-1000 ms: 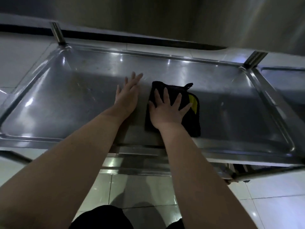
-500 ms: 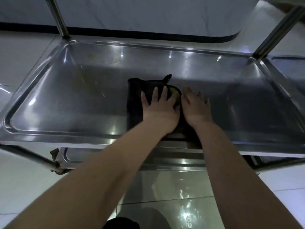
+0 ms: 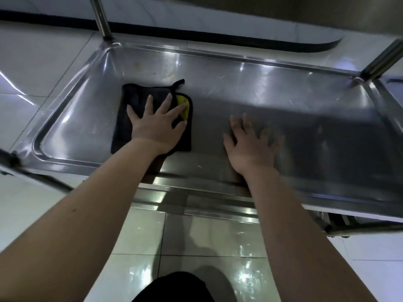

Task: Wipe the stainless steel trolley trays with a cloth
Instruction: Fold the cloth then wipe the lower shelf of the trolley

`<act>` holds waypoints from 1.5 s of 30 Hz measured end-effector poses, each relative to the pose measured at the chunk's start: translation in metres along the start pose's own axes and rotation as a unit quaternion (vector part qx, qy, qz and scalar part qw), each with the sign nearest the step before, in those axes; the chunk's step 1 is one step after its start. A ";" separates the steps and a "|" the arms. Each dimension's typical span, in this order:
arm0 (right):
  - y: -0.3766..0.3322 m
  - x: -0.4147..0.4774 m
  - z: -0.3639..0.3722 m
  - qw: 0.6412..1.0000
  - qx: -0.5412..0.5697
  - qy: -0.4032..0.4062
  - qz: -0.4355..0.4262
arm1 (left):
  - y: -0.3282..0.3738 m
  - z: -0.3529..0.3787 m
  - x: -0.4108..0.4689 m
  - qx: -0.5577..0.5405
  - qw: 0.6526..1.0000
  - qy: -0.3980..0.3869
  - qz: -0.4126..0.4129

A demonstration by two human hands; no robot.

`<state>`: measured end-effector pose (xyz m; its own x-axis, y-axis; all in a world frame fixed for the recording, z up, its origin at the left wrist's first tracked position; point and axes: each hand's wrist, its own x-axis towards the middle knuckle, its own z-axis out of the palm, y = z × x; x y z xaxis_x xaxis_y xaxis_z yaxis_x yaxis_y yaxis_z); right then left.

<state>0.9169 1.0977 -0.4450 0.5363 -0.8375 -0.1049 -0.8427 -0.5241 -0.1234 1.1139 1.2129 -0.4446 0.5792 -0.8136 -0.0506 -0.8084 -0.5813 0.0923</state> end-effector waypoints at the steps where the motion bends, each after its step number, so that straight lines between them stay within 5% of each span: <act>1: -0.007 -0.001 0.001 1.000 -0.003 -0.008 -0.016 | 0.002 0.001 0.000 0.004 1.000 0.003 -0.001; 9: -0.003 -0.001 0.010 1.000 -0.012 0.007 -0.024 | 0.092 0.011 0.001 -0.007 0.997 0.002 0.079; 14: -0.001 -0.003 0.009 1.000 0.000 0.003 -0.026 | 0.049 0.007 -0.011 0.008 0.997 0.006 0.073; 20: -0.004 -0.002 0.011 1.000 -0.006 0.007 -0.019 | -0.110 -0.014 -0.027 -0.003 0.993 -0.021 -0.118; 24: -0.006 -0.004 0.013 0.999 -0.021 0.003 -0.031 | -0.123 -0.016 -0.041 0.012 0.984 -0.036 -0.174; 32: -0.003 -0.005 0.011 1.000 -0.006 0.004 -0.020 | 0.079 0.013 -0.080 -0.014 0.996 -0.012 0.089; 37: 0.000 -0.004 0.011 1.000 -0.006 0.003 -0.022 | 0.052 0.011 -0.066 -0.017 0.994 0.000 0.105; 42: -0.003 -0.005 0.010 1.000 -0.014 0.000 -0.005 | -0.082 -0.007 -0.035 -0.005 0.995 -0.006 -0.100; 45: -0.017 0.009 0.008 0.999 -0.010 -0.028 0.024 | -0.115 -0.008 -0.033 0.006 0.990 -0.018 -0.137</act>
<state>0.9361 1.1005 -0.4518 0.4966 -0.8521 -0.1654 -0.8680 -0.4870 -0.0971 1.1889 1.3070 -0.4457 0.7735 -0.6246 -0.1073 -0.6223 -0.7806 0.0577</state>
